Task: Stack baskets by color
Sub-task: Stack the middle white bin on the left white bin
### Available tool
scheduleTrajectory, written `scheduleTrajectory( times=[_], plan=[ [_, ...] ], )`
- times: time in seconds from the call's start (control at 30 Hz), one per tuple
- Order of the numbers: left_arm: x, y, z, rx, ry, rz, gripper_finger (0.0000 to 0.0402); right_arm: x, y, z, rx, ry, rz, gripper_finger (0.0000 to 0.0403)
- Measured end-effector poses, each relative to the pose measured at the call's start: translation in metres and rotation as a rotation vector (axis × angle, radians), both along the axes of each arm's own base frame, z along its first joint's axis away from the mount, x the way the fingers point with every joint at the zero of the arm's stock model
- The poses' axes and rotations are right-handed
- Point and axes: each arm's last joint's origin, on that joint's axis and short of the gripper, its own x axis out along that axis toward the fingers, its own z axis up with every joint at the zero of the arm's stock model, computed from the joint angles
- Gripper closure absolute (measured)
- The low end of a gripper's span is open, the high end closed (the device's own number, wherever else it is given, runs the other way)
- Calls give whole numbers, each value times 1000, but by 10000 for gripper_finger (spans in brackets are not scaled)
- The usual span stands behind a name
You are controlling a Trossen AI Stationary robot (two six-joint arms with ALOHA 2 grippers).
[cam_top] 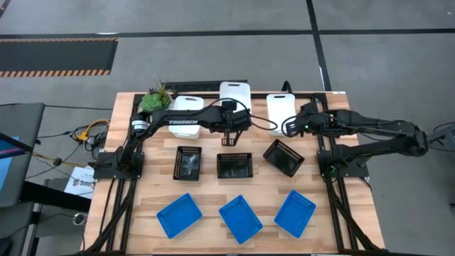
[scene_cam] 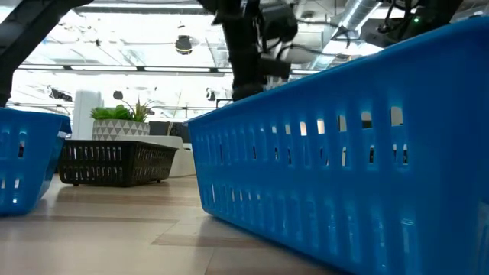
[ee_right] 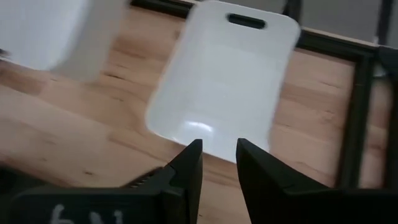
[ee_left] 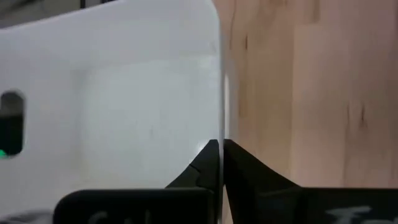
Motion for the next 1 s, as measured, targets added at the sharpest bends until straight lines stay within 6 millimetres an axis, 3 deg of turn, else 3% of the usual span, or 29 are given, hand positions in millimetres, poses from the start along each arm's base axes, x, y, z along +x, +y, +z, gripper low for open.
scheduleTrajectory(
  times=[0.17, 0.33, 0.57, 0.8, 1.0],
  plan=[
    [1, -25, 28, 67, 105, -242, 401, -12, -9, 3, -19, 27, -43, 281],
    [0, -48, 48, 160, 190, -451, 401, -16, -20, 13, -69, -95, -104, 274],
    [0, -80, 52, 244, 323, -763, 402, -2, -29, 26, -209, -133, 98, 225],
    [3, -88, 53, 309, 336, -815, 401, 5, -29, 29, -221, -156, 239, 154],
    [1, -82, 53, 312, 361, -805, 401, 9, -22, 29, -165, -204, 330, 143]
  ],
)
